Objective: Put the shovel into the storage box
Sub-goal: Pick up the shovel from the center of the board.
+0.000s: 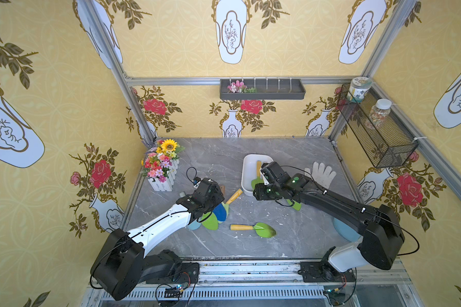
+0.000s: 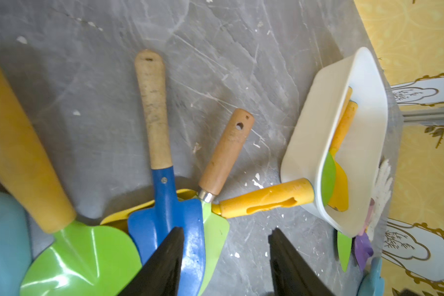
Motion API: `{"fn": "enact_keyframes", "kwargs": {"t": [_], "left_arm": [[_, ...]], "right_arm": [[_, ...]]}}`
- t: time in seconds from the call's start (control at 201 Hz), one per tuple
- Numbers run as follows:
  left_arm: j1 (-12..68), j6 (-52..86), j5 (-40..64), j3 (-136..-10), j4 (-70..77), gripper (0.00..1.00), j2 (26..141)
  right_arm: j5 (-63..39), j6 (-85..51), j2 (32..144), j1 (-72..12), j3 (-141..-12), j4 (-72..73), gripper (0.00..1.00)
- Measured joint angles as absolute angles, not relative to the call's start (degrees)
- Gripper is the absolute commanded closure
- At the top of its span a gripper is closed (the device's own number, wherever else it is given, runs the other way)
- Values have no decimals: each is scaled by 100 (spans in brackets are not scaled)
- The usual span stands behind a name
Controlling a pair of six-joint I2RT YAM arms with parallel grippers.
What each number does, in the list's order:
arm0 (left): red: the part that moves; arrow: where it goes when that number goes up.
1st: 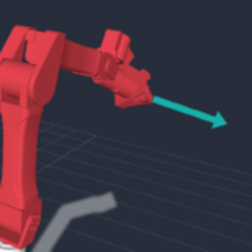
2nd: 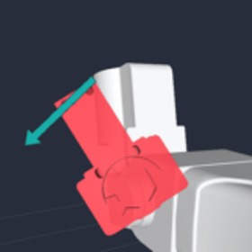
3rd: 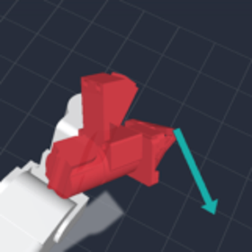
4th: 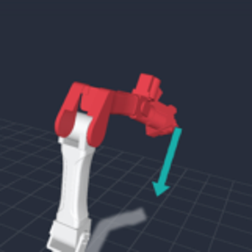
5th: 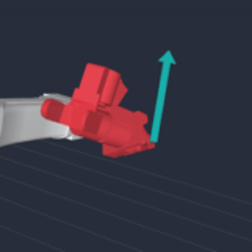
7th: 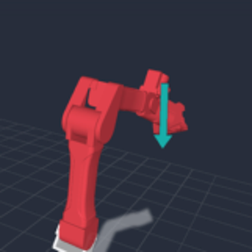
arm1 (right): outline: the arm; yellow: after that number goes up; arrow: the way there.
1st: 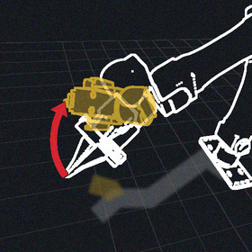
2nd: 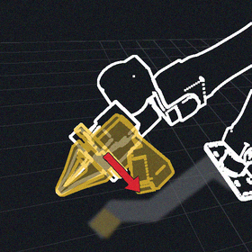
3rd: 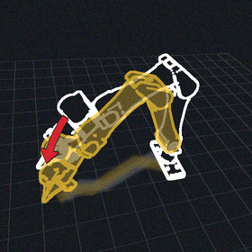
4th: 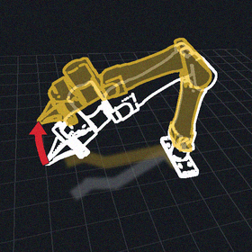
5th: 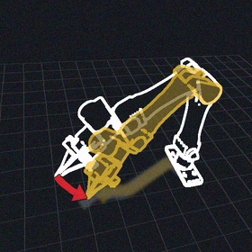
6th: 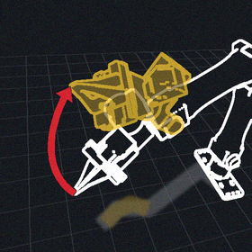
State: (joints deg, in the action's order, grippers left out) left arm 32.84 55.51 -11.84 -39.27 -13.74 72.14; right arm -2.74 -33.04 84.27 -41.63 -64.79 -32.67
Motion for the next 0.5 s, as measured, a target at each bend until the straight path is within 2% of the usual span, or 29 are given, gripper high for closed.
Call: {"fn": "enact_keyframes", "kwargs": {"t": [0.065,0.184,0.324,0.503], "left_arm": [[3201,5551,-1199,-3979,-1380,33,7288],[3041,5577,-1253,-4066,-1483,31,7415],[2856,5614,-1326,-4167,-1594,36,7664],[2733,5662,-1330,-4421,-1802,37,8145]], "right_arm": [[-263,-3343,8305,-4259,-6333,-3216,45],[-196,-3468,8147,-4370,-6020,-3146,44],[-158,-3599,8044,-4515,-5776,-3124,44],[-115,-3758,7959,-4558,-5566,-2974,45]]}}
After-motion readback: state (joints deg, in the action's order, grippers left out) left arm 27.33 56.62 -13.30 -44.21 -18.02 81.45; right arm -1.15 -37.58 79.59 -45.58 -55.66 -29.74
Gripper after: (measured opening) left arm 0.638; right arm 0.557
